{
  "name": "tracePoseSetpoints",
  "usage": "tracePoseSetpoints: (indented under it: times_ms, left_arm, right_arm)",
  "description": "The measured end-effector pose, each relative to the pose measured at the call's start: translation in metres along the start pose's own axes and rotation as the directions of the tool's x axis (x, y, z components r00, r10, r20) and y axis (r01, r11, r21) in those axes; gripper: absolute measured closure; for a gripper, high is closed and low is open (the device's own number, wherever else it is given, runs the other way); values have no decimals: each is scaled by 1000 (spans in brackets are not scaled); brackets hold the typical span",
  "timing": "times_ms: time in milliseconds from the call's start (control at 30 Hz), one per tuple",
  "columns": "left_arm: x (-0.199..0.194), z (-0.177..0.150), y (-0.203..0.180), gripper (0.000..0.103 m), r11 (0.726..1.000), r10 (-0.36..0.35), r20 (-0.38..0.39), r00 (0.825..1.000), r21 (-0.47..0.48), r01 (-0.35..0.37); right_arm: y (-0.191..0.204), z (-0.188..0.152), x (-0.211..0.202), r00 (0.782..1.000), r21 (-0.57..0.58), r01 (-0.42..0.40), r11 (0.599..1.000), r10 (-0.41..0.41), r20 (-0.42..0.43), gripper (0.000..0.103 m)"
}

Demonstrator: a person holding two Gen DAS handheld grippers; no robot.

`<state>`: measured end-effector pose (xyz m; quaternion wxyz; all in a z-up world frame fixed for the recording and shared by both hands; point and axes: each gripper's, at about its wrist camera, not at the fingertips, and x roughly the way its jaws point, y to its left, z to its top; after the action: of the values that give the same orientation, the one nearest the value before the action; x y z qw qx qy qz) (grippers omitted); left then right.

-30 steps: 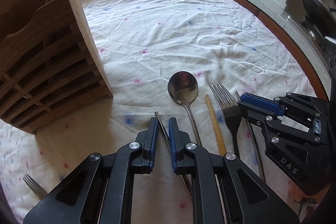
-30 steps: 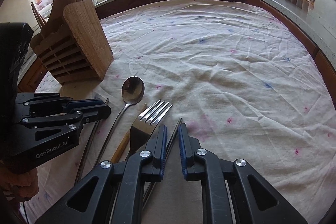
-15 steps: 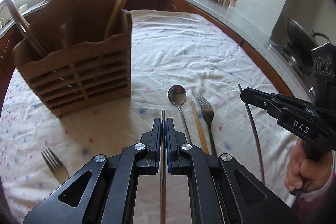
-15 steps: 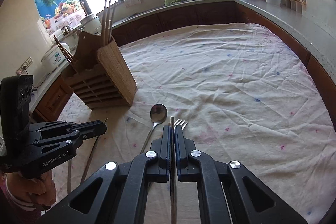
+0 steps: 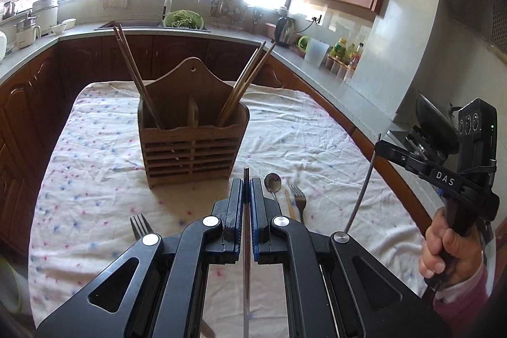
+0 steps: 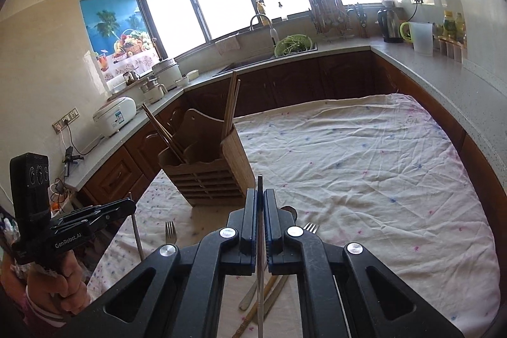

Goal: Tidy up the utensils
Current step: 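Lift both held items and carry them above the wooden holder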

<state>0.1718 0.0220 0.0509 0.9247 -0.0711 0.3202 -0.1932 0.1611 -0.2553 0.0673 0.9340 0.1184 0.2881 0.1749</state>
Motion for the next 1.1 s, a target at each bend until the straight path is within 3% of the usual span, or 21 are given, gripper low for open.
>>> tracePoseSetpoints:
  times_ms: [300, 767, 1100]
  left_arm:
    - [-28, 5, 15, 100, 999, 19, 87, 996, -33, -16]
    - [-41, 23, 27, 100, 998, 45, 158, 986, -50, -38]
    - [-52, 53, 37, 100, 997, 71, 244, 967, -54, -60]
  right_arm:
    - [16, 13, -7, 999, -21, -19, 1000, 20, 49, 99]
    - [28, 31, -1, 995, -47, -39, 998, 42, 87, 99]
    - [37, 56, 3, 989, -58, -56, 997, 63, 134, 99]
